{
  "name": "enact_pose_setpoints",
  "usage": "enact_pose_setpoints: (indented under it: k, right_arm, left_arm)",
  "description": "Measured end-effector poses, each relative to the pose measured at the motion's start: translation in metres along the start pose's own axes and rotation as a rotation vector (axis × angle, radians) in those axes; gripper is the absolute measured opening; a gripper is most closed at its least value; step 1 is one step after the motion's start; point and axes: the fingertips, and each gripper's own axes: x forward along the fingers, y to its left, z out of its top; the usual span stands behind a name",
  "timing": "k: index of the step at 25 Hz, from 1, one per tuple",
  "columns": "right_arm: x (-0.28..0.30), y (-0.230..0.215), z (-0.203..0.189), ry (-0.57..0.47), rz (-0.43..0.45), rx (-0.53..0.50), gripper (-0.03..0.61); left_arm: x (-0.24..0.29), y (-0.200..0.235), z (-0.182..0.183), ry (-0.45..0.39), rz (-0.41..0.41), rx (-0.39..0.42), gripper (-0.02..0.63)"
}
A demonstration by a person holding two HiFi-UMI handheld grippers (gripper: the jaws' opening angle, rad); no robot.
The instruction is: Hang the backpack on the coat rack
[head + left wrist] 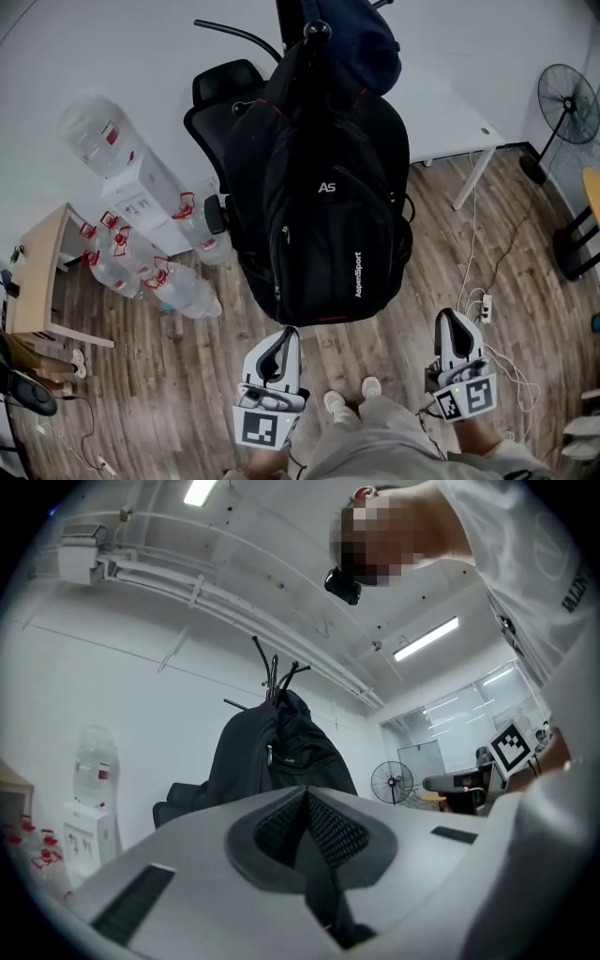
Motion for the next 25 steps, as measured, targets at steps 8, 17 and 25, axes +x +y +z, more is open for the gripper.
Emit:
enact_pose_setpoints:
  k: [8,17,25]
  right_arm:
    - [-0.024,-0.001,-0.016,0.043,0.006,0.000,0.026]
    - [-0.087,-0.032,-0.012,0.039,0.048,0.041,0.026]
    - [-0.155,-0.050,0.005,0.035,0.176,0.071,0.026]
  left_arm:
    - [-0.019,-0.030,-0.005,0.030,-0.023,-0.019,0.008]
    - [-0.047,-0.114,0.023,0.018,-0.019,-0.009,0.008]
    - [-0.084,-0.201,0.056,-0.007,0.093,0.004,0.008]
